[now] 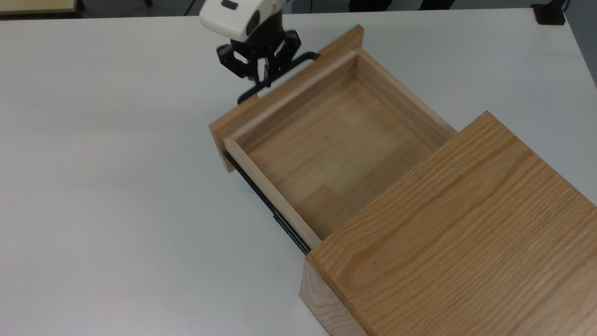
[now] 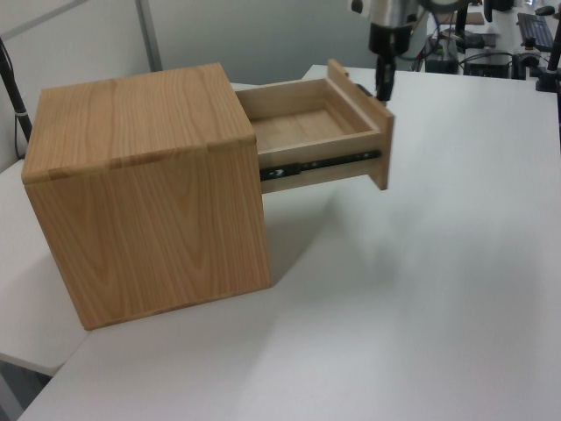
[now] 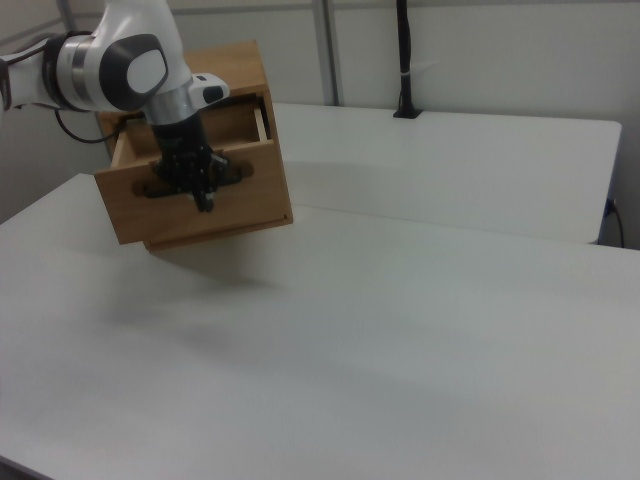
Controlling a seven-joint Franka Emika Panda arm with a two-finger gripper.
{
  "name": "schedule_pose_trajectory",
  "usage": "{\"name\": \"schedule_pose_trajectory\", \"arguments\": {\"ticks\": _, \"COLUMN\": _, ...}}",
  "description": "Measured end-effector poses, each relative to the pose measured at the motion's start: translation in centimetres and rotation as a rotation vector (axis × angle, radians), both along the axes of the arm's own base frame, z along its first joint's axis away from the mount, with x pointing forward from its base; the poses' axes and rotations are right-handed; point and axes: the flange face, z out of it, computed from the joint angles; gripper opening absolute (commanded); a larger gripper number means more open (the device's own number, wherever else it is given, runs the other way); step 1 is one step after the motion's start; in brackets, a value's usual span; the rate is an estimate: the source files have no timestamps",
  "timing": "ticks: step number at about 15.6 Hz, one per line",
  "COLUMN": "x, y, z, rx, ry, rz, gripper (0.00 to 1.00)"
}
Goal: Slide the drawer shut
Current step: 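Lower the gripper onto the drawer front beside the black handle, then push the drawer front with the gripper into the wooden cabinet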
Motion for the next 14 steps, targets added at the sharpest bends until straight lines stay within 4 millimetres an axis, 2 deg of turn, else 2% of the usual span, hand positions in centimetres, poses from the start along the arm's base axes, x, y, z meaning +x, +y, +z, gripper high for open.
{"name": "schedule_pose_trajectory", "arguments": {"ticks": 4, "x": 1.7, "y": 2.8, "z": -0.3, "rx": 0.073, "ry": -0.116, "rz": -0.279, "gripper": 0.00}}
{"name": "schedule_pose_trajectory", "arguments": {"ticks": 8, "x": 4.4, "y": 6.6, "z": -0.9, "rx": 0.219, "ry": -0.230, "rz": -0.627, "gripper": 0.00}}
{"name": "schedule_pose_trajectory", "arguments": {"ticks": 11, "x": 6.9, "y": 9.4, "z": -1.5, "rx": 0.325, "ry": -0.289, "rz": -0.767, "gripper": 0.00}}
{"name": "schedule_pose_trajectory", "arguments": {"ticks": 14, "x": 9.4, "y": 11.1, "z": -1.6, "rx": 0.426, "ry": -0.353, "rz": -0.848, "gripper": 0.00}}
